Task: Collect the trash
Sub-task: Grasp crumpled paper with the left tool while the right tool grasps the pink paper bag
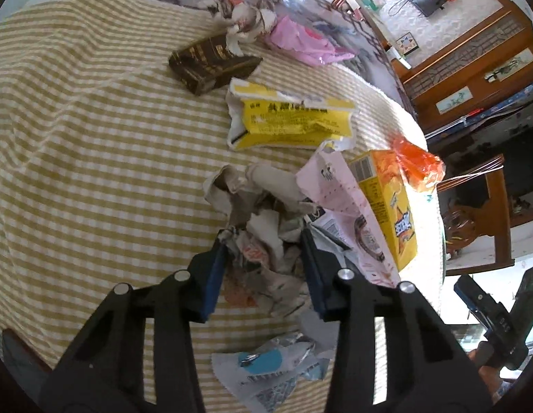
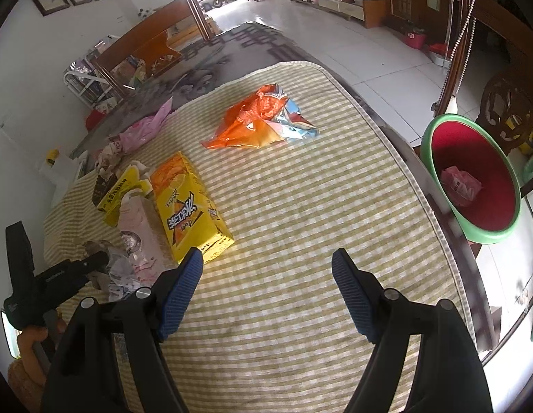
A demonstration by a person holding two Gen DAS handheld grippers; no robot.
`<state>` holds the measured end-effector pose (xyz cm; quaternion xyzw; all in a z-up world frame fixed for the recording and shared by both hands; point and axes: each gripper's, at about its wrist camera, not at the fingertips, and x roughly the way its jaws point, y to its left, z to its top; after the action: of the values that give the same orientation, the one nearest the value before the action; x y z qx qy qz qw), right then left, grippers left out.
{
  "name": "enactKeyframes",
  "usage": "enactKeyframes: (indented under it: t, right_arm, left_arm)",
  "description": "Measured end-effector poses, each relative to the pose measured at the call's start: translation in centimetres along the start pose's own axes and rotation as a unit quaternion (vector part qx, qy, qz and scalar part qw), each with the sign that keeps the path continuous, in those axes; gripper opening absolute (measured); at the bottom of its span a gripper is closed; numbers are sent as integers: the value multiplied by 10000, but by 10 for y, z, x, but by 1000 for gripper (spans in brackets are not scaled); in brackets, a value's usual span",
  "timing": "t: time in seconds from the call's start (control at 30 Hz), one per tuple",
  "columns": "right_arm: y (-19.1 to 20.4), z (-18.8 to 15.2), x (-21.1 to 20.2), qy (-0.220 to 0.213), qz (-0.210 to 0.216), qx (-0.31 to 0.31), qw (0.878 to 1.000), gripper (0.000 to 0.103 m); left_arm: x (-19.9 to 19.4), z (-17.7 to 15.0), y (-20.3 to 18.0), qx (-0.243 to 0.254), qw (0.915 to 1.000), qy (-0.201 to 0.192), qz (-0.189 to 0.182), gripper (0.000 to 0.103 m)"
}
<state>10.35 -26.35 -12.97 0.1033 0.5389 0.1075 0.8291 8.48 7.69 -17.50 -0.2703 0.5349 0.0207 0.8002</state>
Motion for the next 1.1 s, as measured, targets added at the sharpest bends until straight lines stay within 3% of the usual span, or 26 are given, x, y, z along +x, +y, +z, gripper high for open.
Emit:
enactKeyframes:
  t: [0.3, 0.53, 0.57, 0.73, 0.83, 0.9, 1.1]
  right_arm:
    - [49, 7, 17, 149, 154, -714, 9972, 75]
    - [104, 14, 53, 369, 262, -1702, 9844, 74]
    - [109, 14, 59, 468, 314, -1803, 9820, 72]
    - [129, 12, 87, 805, 328, -2206, 9715, 44]
    - [138, 15, 90, 769, 271, -2430, 9666, 40]
    - [141, 15, 88, 836, 435, -2460, 9647, 30]
    - [148, 7, 89, 869, 578, -2649, 9586, 27]
  left_arm:
    - [-33, 1, 28, -56, 9997, -237, 31, 39]
    - [-31, -9, 37, -145, 9998, -98, 2, 39]
    - [-30, -11, 37, -141, 9999, -78, -9, 39]
    - [-28, -18, 33, 32, 9998, 50, -164, 39]
    - [-26, -21, 28, 138, 9995, 133, -262, 40]
    - [-24, -23, 26, 168, 9992, 193, -303, 40]
    - [-16, -28, 22, 180, 9989, 301, -307, 42]
